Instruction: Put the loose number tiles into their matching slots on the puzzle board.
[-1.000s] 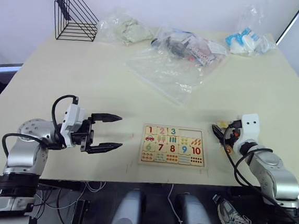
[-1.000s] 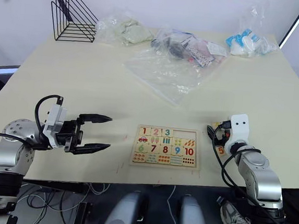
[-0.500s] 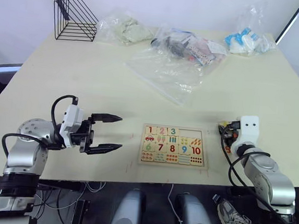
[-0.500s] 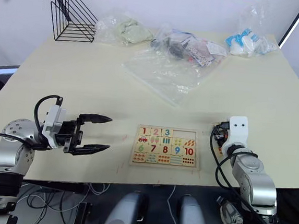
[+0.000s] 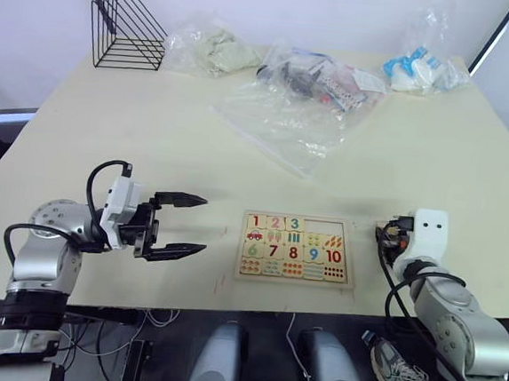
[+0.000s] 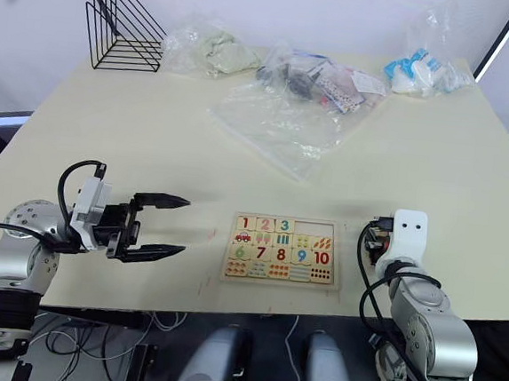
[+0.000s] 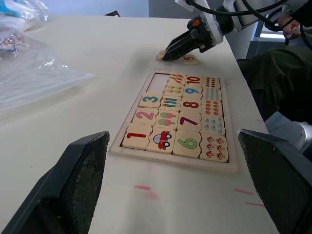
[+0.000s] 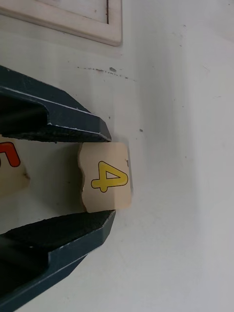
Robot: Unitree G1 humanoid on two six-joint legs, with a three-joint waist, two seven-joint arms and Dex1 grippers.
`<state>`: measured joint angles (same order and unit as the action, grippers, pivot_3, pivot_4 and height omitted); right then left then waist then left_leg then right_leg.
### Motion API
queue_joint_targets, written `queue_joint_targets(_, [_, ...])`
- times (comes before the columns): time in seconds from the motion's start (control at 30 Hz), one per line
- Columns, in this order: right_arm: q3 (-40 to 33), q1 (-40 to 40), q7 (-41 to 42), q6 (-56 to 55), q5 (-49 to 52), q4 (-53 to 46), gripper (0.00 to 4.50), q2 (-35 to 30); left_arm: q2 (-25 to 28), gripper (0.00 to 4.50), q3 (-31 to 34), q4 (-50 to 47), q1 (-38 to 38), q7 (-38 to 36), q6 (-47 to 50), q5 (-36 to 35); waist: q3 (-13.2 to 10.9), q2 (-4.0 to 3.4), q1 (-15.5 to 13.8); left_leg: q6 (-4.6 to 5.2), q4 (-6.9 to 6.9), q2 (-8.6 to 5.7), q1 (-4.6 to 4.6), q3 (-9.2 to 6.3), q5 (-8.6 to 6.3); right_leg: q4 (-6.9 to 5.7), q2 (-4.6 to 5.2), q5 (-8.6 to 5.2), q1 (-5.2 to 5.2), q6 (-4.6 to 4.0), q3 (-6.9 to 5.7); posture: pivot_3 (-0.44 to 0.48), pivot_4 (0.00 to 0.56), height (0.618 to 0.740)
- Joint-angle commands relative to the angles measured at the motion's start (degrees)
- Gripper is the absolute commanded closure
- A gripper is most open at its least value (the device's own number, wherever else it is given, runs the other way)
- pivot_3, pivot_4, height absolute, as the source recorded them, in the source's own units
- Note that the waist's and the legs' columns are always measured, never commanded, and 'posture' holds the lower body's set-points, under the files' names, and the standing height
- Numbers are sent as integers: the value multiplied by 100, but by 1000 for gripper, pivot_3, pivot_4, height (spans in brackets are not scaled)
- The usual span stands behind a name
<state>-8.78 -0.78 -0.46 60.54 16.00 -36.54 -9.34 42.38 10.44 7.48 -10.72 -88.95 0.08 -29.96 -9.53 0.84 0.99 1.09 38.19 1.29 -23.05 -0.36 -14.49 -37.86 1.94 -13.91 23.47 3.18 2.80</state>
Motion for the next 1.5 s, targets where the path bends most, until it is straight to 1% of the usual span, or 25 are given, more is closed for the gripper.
queue_joint_targets(0.03, [-117,32,42,-1,42,-91,3006,33,70,0,15,-38,-50,-105,-99,-67,0,0,1,0,0,0,0,0,0,0,0,0,0,0,0,0,150,740])
queue_joint_targets(0.1, [-105,52,104,-54,27,-48,3006,-23,75,0,24,-30,-39,-113,-116,-65,0,0,0,0,0,0,0,0,0,0,0,0,0,0,0,0,150,740])
queue_joint_targets(0.13, [-94,62,141,-79,20,-31,1993,-59,77,0,29,-25,-33,-115,-126,-63,0,0,0,0,0,0,0,0,0,0,0,0,0,0,0,0,150,740])
queue_joint_targets(0.17, [-95,77,190,-103,25,-18,1647,-92,80,0,34,-27,-22,-117,-134,-64,0,0,-1,0,0,0,0,0,0,0,0,0,0,0,0,0,150,740])
queue_joint_targets(0.27, [-61,120,384,-322,-2,-19,91,-254,86,0,50,-36,9,-111,-145,-66,0,0,-3,0,0,0,0,0,0,0,1,0,0,0,0,0,150,740])
queue_joint_targets(0.3, [-15,130,458,-470,-59,-24,33,-359,86,0,55,-25,7,-82,-146,-51,0,0,-3,0,0,0,0,0,0,1,1,0,-1,0,0,0,150,740])
queue_joint_targets(0.43, [10,239,842,-943,-65,-107,33,-735,92,0,73,-36,36,-56,-137,-50,0,0,3,0,0,-1,0,2,0,2,2,0,0,1,1,0,150,740])
queue_joint_targets(0.53, [-99,343,1188,-1240,15,-109,33,-1036,95,0,74,-36,54,-52,-138,-47,0,0,3,0,0,-1,0,2,0,2,-1,-1,0,1,0,0,150,740])
queue_joint_targets(0.63, [-367,397,1745,-1511,271,-11,33,-1396,95,0,83,-42,66,-28,-129,-46,-2,0,-3,0,-1,-1,0,3,0,2,-1,-1,0,2,2,0,150,740])
queue_joint_targets(0.73, [-744,366,2520,-2091,673,295,33,-1700,37,0,137,-39,91,103,-106,-75,-2,2,-4,0,1,-1,0,4,0,4,1,0,-1,4,2,0,150,740])
queue_joint_targets(0.83, [-931,383,3171,-2536,833,737,33,-2066,-6,0,127,-20,150,139,-206,-42,-2,3,-4,0,0,-1,0,7,0,4,0,0,-2,3,1,0,150,740])
queue_joint_targets(1.03, [-1041,280,5269,-3798,1124,1988,33,-3136,44,0,82,57,154,26,-431,14,-3,4,-11,0,1,-2,1,21,0,5,0,1,-2,2,2,0,150,740])
queue_joint_targets(1.13, [-849,-27,6287,-4335,1132,2709,33,-3661,73,0,52,34,141,-58,-413,-24,-4,4,-10,0,2,-2,1,28,0,4,-1,0,-3,2,0,0,150,740])
queue_joint_targets(1.2, [-645,-386,6683,-4576,1008,3174,33,-3903,95,0,61,-17,153,-95,-382,-63,-5,4,3,0,2,-2,3,29,0,4,-1,1,-3,3,3,0,150,740])
queue_joint_targets(1.33, [-193,-1034,7307,-5076,726,3977,33,-4130,103,0,71,-84,129,-73,-305,-97,-6,6,-4,0,1,-2,3,30,0,4,-5,1,-2,1,2,0,150,740])
queue_joint_targets(1.4, [2,-1305,7537,-5289,586,4320,33,-4167,110,0,72,-113,115,-69,-270,-110,-7,6,-15,0,1,-2,3,31,0,4,-5,1,-2,1,2,0,150,740])
queue_joint_targets(1.5, [433,-1962,7991,-5809,230,5125,33,-4171,129,0,60,-142,76,-91,-238,-122,-12,5,-11,0,6,-2,3,31,0,3,-2,3,-3,2,4,0,150,740])
